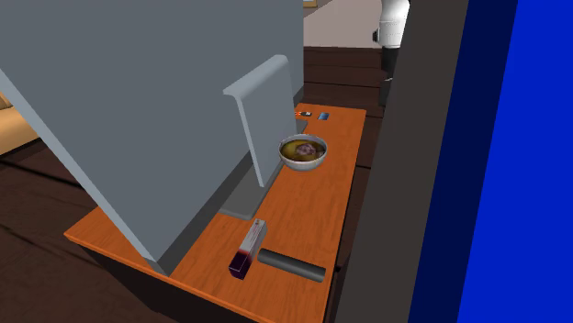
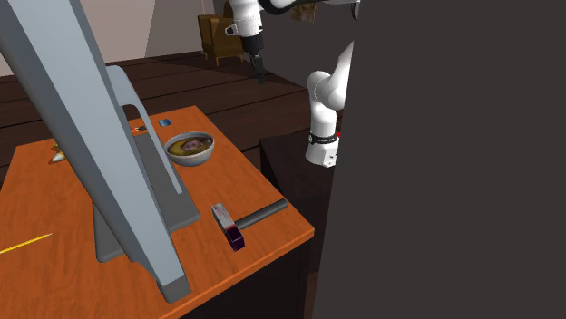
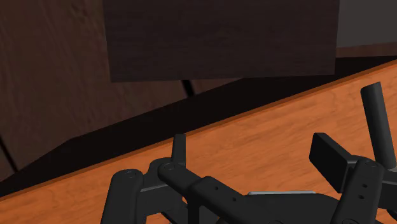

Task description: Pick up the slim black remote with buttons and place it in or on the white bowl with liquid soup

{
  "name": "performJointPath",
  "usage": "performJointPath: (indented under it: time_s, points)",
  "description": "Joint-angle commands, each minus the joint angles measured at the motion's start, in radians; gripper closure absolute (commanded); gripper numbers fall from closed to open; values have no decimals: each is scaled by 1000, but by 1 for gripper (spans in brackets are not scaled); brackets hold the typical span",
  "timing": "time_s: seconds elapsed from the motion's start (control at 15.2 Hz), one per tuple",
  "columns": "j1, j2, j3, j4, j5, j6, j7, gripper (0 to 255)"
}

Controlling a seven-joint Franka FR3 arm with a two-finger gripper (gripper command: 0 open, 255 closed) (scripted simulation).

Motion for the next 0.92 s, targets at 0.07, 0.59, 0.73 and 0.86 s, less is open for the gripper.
performJointPath:
  time_s: [0.07, 0.59, 0.73, 0.86]
  points:
    - [10, 3, 16, -20, 12, 27, 14, 0]
    - [94, 80, 146, -140, 102, 261, 119, 0]
    - [115, 115, 179, -158, 121, 323, 145, 0]
    - [135, 156, 214, -171, 138, 387, 171, 0]
